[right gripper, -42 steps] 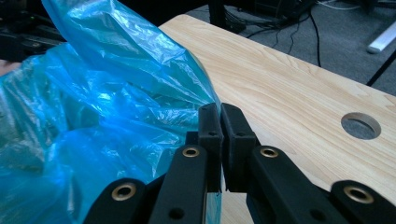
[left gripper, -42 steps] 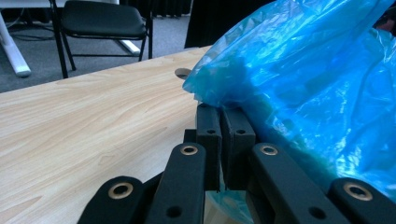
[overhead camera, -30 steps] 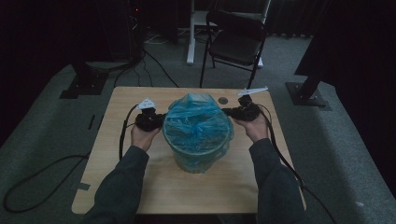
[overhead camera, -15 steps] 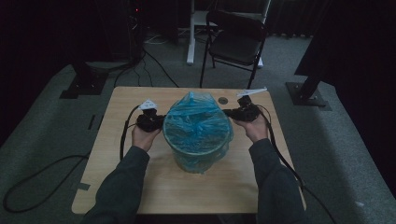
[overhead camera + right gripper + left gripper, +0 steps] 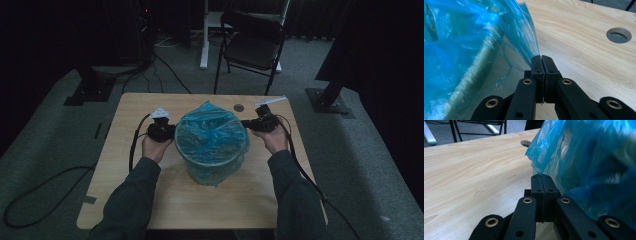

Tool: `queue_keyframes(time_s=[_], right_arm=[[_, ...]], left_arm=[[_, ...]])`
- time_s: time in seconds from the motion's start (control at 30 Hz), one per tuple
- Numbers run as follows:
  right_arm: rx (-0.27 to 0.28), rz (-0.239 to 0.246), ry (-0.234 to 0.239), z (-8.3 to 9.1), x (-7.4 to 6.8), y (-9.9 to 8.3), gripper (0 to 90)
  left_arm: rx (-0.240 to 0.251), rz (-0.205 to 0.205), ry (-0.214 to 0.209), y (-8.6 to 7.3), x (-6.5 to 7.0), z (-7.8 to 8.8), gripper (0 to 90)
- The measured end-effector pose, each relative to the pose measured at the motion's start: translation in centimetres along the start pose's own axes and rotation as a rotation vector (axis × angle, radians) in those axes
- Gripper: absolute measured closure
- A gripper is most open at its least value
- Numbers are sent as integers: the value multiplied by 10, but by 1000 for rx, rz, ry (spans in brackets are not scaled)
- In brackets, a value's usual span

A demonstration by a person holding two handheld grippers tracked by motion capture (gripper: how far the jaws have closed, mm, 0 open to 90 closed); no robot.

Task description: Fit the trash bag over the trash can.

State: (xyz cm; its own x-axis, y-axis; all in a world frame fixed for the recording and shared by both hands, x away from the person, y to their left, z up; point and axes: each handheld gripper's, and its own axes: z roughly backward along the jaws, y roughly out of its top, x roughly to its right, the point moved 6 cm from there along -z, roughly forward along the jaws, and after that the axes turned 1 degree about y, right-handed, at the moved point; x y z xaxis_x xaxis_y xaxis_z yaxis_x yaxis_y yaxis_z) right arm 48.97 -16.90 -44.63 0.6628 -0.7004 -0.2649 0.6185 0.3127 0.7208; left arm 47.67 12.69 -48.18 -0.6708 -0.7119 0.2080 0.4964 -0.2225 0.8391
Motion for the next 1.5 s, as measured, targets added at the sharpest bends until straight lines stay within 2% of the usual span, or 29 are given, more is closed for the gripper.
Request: queue_keyframes(time_s=[0.33,0.57,0.6,0.67,0.7,0.73,0.87,0.9,1.03,1.13,1.17,1.23,1.33,1.37,1.5], right_arm=[[-20,-9,-9,0,4,-9,891],[-32,-19,-7,1,6,-17,891],[-33,-20,-8,2,6,-17,888],[-30,-17,-7,3,6,-18,877],[-27,-11,-8,4,5,-18,853],[-18,3,-18,8,3,-19,808],[9,28,-40,18,-1,-22,691],[9,28,-40,18,-1,-22,691],[56,51,-56,33,-6,-26,608],[66,56,-55,36,-7,-26,597],[105,70,-60,47,-10,-27,562],[117,77,-69,53,-10,-27,553],[119,80,-74,55,-11,-28,549],[122,91,-83,59,-13,-34,544],[112,106,-99,61,-15,-42,543]], left_arm=[[-35,35,9,-13,-8,-4,900],[-52,48,4,-20,-8,-6,897],[-49,50,4,-20,-8,-6,892],[-46,54,9,-20,-9,-5,821],[-38,55,14,-20,-10,-2,821],[-36,55,17,-21,-11,0,776],[-10,52,33,-20,-13,12,696],[-10,52,33,-20,-13,12,676],[41,71,43,-17,-19,30,640],[41,71,43,-17,-19,30,634],[77,66,45,-14,-19,46,614],[92,61,48,-12,-18,52,611],[92,61,48,-12,-18,52,611],[119,47,42,-6,-15,62,611],[126,31,37,-3,-12,66,611]])
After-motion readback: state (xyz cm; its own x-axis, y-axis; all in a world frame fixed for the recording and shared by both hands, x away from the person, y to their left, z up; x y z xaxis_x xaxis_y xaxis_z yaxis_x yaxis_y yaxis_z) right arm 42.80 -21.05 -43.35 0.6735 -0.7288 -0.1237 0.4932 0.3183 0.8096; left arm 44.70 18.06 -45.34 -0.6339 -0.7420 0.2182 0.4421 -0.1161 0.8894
